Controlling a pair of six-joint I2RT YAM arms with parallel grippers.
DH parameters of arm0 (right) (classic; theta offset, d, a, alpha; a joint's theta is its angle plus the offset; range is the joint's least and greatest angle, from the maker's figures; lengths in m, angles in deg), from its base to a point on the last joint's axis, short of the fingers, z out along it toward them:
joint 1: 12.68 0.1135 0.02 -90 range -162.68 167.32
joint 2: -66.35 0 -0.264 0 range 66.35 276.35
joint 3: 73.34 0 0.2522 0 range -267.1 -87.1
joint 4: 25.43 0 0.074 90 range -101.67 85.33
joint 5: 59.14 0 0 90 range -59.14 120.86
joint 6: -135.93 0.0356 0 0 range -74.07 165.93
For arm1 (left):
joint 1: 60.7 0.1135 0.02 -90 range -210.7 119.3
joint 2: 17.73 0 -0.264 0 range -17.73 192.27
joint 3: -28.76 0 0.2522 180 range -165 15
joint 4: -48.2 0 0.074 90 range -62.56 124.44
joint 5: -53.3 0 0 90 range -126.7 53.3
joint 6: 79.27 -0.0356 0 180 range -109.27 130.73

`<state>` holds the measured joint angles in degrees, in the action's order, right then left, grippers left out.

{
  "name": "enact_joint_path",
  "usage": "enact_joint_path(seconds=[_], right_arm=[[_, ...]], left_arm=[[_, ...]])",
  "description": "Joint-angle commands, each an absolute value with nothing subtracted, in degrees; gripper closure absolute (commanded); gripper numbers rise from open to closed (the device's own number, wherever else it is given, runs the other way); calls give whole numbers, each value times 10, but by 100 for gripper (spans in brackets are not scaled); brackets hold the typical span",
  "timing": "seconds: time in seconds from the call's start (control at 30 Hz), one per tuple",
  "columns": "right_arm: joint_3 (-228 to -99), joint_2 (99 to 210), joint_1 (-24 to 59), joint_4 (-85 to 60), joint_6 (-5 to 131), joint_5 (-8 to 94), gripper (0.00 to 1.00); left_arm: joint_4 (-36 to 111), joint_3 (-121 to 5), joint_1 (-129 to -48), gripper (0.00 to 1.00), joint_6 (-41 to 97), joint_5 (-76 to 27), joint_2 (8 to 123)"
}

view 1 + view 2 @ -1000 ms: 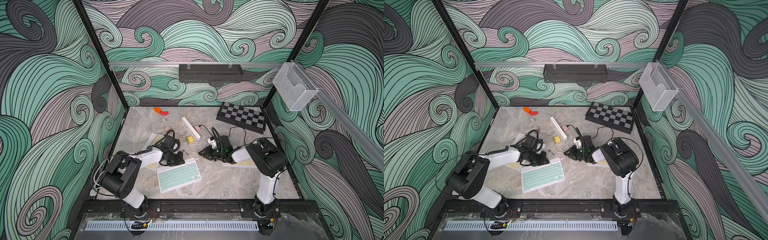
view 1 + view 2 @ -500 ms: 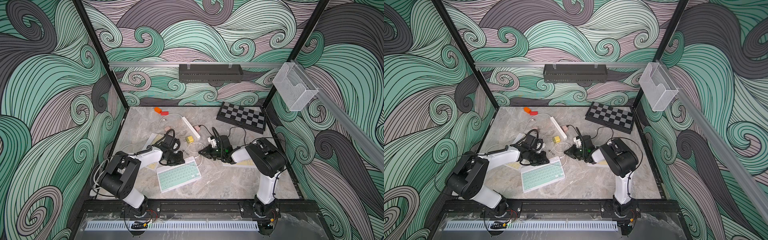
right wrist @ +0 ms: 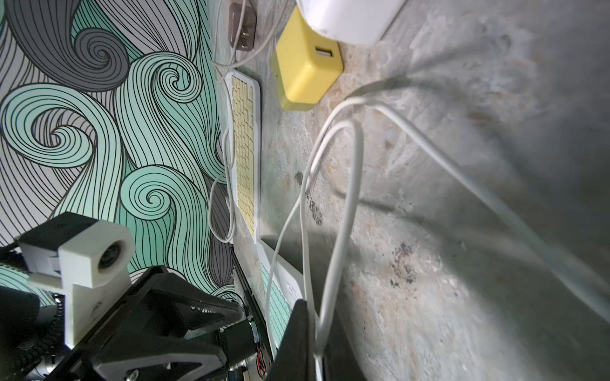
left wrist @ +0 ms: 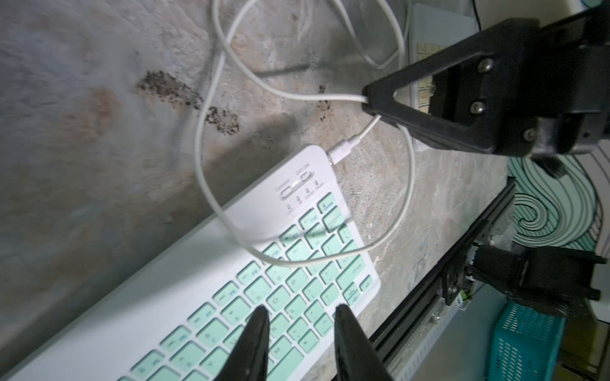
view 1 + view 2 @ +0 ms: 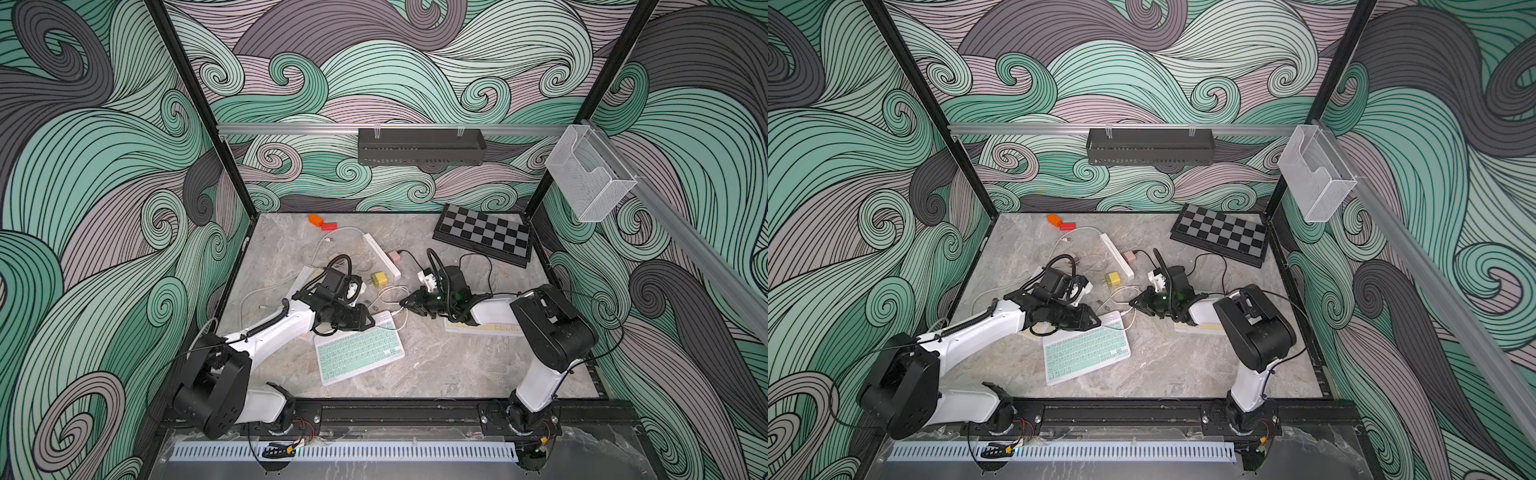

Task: Unplug the wireless keyboard
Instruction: Pick up the keyboard from the center of the board.

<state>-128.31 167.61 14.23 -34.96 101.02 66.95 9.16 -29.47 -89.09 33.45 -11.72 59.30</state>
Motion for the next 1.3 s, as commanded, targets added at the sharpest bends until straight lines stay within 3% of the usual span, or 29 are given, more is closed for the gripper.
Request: enact_joint_path(seconds=[0.0,0.23,0.4,0.53,0.8,1.1,1.27], right_arm=[[-1305,1662,130,-309,972,715,89],[-1353,1692,115,-305,940,775,92],[-1375,1689,109,-300,920,791,92],[-1386,1693,106,-298,910,808,92],[-1398,1698,104,-300,905,809,92],[-1411,1708,103,-310,911,812,92],[-1417,1707,102,-311,916,813,92]], left_arm=[[4,-345,-875,64,278,-194,597],[-168,-457,-849,54,78,-156,727],[-101,-466,-833,39,31,-96,752],[-53,-478,-805,34,8,-6,768],[-60,-498,-734,33,-59,145,837],[-90,-510,-720,33,-76,122,883],[-105,-513,-725,40,-76,148,903]])
